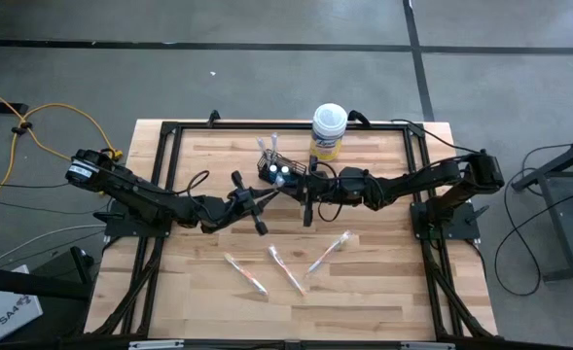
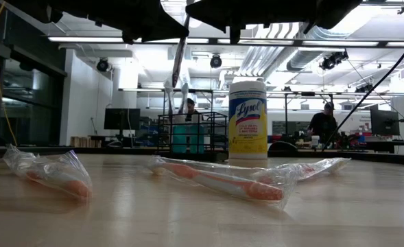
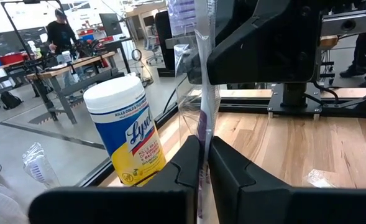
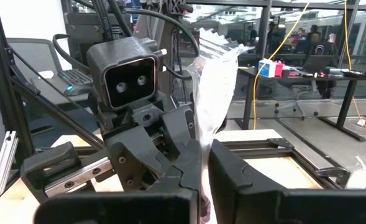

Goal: Pick & Place toothbrushing station
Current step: Put the violet toothbrush into the black mesh organizer

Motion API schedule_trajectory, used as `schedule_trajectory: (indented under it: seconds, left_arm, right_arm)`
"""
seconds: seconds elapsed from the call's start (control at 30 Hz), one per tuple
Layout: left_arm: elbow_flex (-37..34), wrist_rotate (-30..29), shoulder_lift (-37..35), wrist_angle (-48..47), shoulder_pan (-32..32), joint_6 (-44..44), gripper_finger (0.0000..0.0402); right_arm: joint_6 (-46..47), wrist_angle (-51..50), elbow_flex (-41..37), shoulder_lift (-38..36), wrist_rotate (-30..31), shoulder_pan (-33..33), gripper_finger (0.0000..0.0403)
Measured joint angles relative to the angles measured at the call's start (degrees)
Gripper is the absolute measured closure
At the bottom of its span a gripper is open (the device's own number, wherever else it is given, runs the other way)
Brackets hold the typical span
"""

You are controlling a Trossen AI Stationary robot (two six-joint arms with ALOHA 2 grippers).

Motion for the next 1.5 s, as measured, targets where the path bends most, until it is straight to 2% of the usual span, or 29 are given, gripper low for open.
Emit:
schedule_trajectory:
  seconds: [0.27, 0.6, 1.1, 1.3, 1.5]
  left_arm:
    - [0.0, 0.13, 0.0, 0.0, 0.0, -0.09, 0.0328]
    - [0.0, -0.62, 0.0, -0.07, -0.11, 1.01, 0.0294]
    - [0.0, -15.39, -0.07, 0.07, -9.36, 3.91, 0.0286]
    - [0.0, -20.6, -0.07, 0.07, -13.5, 3.93, 0.0286]
    - [0.0, -22.98, -0.09, 0.47, -15.61, 3.92, 0.0286]
  right_arm:
    - [0.11, -0.02, 0.0, 0.0, -0.44, 0.0, 0.0398]
    - [0.42, -0.85, 0.0, 0.0, -1.52, 0.0, 0.0399]
    - [1.6, -2.73, 0.07, 0.0, -0.56, -0.68, 0.0399]
    - [1.88, -0.66, 0.07, 0.0, -2.43, -4.24, 0.0399]
    - [1.44, 2.31, 0.04, 0.0, -4.52, -9.57, 0.0399]
